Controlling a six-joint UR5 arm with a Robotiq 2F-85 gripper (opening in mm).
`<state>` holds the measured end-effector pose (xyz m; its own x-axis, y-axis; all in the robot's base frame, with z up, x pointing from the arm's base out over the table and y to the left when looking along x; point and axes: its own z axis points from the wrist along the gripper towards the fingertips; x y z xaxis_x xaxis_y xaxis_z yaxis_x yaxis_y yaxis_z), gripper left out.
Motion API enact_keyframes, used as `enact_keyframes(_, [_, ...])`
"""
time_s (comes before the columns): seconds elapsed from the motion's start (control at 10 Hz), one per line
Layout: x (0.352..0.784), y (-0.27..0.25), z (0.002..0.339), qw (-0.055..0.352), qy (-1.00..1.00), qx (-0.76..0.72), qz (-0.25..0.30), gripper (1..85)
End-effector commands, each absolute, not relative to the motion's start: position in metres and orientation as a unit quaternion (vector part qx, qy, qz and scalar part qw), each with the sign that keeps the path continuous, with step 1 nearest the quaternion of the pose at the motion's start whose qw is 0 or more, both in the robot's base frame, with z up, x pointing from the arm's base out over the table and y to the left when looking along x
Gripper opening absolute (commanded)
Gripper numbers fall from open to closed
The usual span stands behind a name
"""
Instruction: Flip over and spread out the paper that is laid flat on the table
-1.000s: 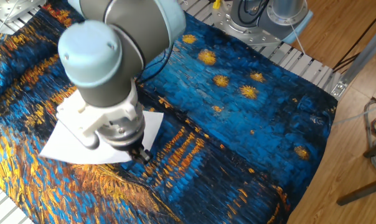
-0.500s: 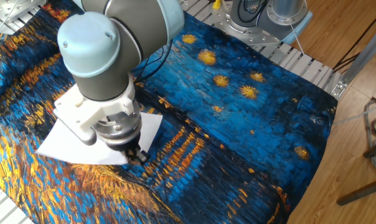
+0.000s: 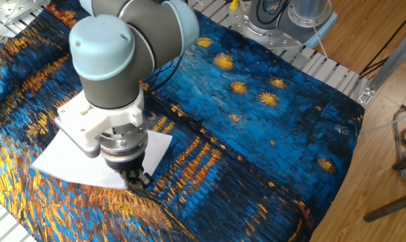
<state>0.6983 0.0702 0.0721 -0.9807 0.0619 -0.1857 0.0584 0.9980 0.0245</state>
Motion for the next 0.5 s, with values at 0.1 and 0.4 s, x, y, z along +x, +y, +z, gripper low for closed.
enact_keyframes(0.1, [0.681,0.063,0.096,0.072,0.997,0.042,0.000,1.0])
enact_keyframes(0.4, [0.643,0.055,0.176,0.036,0.998,0.050,-0.002,1.0])
